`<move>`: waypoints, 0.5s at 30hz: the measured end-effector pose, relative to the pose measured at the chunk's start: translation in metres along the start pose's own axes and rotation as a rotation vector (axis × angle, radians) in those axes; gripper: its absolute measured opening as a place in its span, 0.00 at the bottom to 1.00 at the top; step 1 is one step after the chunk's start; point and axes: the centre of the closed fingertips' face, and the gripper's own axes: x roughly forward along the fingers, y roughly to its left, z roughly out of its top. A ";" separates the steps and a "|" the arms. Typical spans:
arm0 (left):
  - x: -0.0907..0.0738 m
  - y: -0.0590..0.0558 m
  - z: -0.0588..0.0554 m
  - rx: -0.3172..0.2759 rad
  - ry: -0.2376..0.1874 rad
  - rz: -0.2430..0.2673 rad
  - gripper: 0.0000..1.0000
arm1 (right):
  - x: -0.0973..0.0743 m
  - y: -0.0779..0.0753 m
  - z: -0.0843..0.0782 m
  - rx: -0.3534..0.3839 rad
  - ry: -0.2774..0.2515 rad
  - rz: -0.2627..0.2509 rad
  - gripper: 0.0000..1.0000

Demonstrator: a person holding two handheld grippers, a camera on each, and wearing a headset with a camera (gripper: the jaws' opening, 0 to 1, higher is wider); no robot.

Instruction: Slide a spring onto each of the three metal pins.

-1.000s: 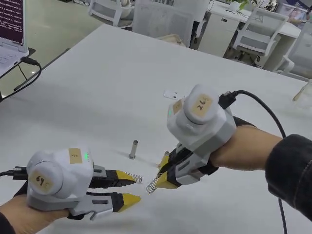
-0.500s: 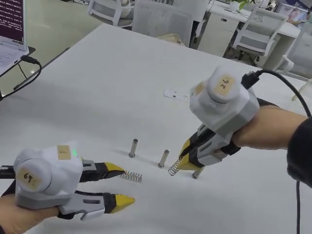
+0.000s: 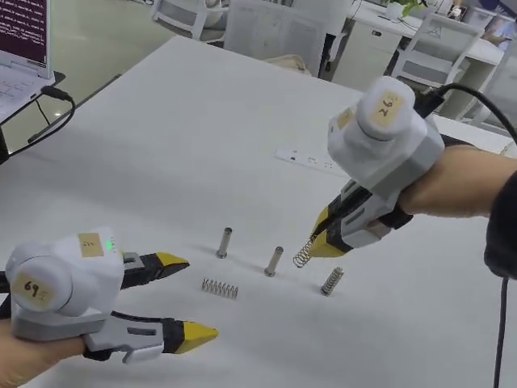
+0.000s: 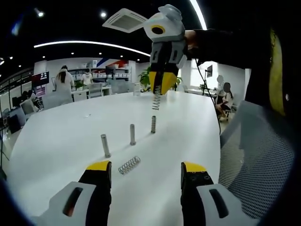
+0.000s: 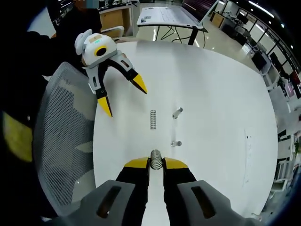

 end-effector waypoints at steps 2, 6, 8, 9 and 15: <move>-0.002 0.002 -0.001 -0.003 -0.002 0.008 0.57 | -0.001 -0.003 0.001 -0.008 0.013 -0.003 0.08; -0.004 0.004 -0.002 -0.008 -0.002 0.021 0.61 | -0.005 -0.010 0.005 -0.016 0.020 -0.006 0.08; -0.005 0.005 -0.001 -0.005 -0.002 0.024 0.61 | -0.005 -0.013 0.007 -0.018 0.024 -0.006 0.08; -0.005 0.005 -0.001 -0.004 -0.003 0.027 0.62 | -0.005 -0.016 0.007 -0.020 0.032 -0.008 0.08; -0.007 0.006 -0.002 -0.005 -0.003 0.034 0.63 | -0.001 -0.029 0.010 -0.026 0.044 -0.002 0.08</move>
